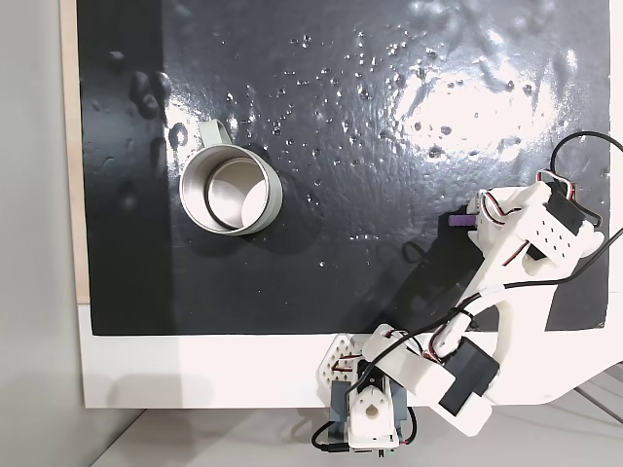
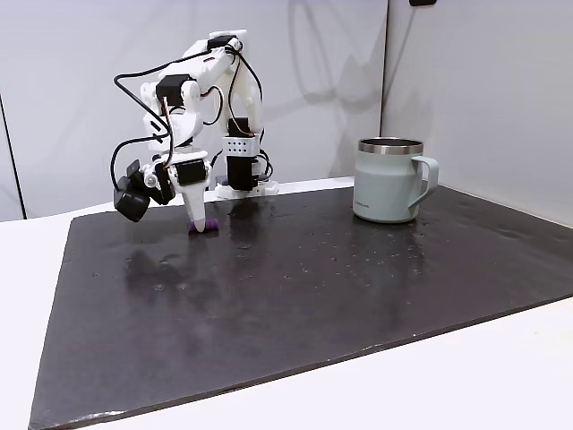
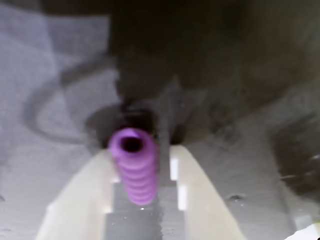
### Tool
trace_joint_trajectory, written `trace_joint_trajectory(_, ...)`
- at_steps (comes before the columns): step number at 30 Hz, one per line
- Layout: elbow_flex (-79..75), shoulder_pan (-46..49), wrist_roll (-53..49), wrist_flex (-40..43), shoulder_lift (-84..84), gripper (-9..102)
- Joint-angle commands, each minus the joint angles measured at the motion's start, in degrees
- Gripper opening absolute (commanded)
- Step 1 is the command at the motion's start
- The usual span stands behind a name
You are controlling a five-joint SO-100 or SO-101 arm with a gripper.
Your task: Grasp a pengrip and put it in the cup.
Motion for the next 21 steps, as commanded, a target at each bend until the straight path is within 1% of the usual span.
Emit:
trace_joint_trajectory(1, 0.00, -0.18, -0.35, -0.26, -0.26, 1)
trace_joint_trajectory(7, 0.00, -0.88, 0.53, 1.49, 2.81, 0)
trace_joint_trajectory(14, -0.26, -4.22, 3.25, 11.43, 22.41, 0)
trace_joint_trajectory(21, -4.04, -5.63, 4.22, 19.95, 36.56, 0)
